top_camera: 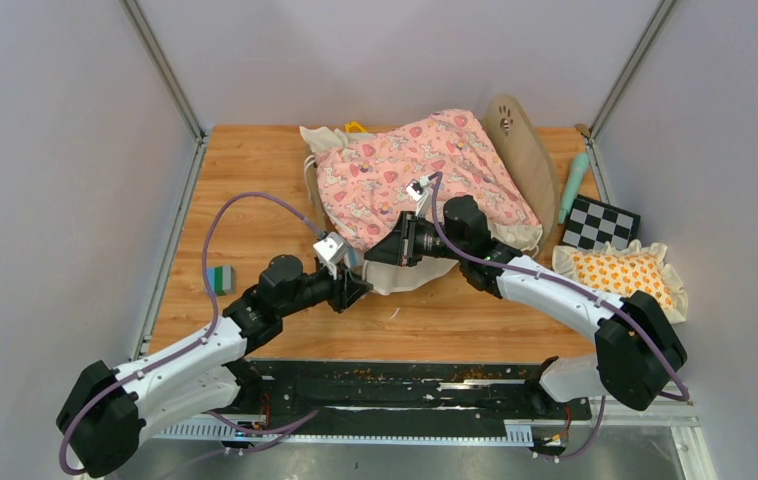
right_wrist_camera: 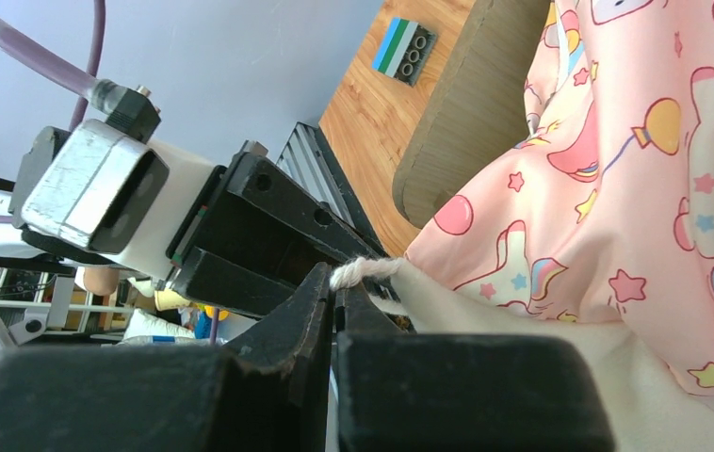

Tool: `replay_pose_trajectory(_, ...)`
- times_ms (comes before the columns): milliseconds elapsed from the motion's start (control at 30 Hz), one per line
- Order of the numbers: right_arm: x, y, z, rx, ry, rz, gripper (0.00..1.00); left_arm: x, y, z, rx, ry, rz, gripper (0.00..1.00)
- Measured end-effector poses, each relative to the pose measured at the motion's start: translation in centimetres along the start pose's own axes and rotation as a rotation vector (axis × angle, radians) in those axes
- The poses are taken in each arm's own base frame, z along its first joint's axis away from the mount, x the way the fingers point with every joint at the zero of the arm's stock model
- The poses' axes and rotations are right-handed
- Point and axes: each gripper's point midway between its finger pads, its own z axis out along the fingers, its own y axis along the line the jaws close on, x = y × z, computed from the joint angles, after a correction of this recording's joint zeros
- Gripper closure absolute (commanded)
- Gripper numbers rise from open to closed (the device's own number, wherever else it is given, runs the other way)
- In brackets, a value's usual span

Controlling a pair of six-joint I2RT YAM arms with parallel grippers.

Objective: Set up the pet bed
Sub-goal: Cross the ropes on the bed frame.

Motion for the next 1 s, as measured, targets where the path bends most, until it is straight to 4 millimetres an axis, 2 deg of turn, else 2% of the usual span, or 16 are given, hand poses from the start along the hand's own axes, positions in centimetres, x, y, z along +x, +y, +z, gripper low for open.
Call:
replay_pose_trajectory(100, 0.0, 0.0, 0.0, -0.001, 0.001, 0.000, 1.00, 0.7, 0.1, -0.2, -0.002, 0.007, -0.005, 0.78)
replay_pose_trajectory(167, 0.0, 0.1, 0.0, -0.003, 0.001, 0.002, 1.00, 0.9, 0.1, -0.3, -0.002, 0.012, -0.008, 0.92)
replay_pose_trajectory(233, 0.0, 0.1, 0.0, -0.005, 0.003, 0.002, 1.00, 1.1, 0.2, -0.4, -0.006, 0.019, -0.010, 0.98)
replay_pose_trajectory(367, 0.1, 0.0, 0.0, -0.003, 0.005, 0.004, 1.00, 1.6, 0.6, -0.8, -0.039, 0.055, -0.022, 0.99)
replay_pose_trajectory(600, 0.0, -0.5, 0.1, 0.014, -0.003, -0.007, 0.98, -0.1, 0.8, -2.9, -0.119, 0.065, -0.043, 0.95)
replay_pose_trajectory(800, 0.5, -1.7, 0.5, 0.037, 0.006, -0.011, 0.76, -1.5, 0.7, -4.2, -0.160, 0.080, -0.056, 0.97)
replay_pose_trajectory(1000, 1.6, -2.7, 0.5, 0.047, 0.023, 0.006, 0.58, -0.7, 1.3, -4.6, -0.202, 0.155, -0.065, 0.99)
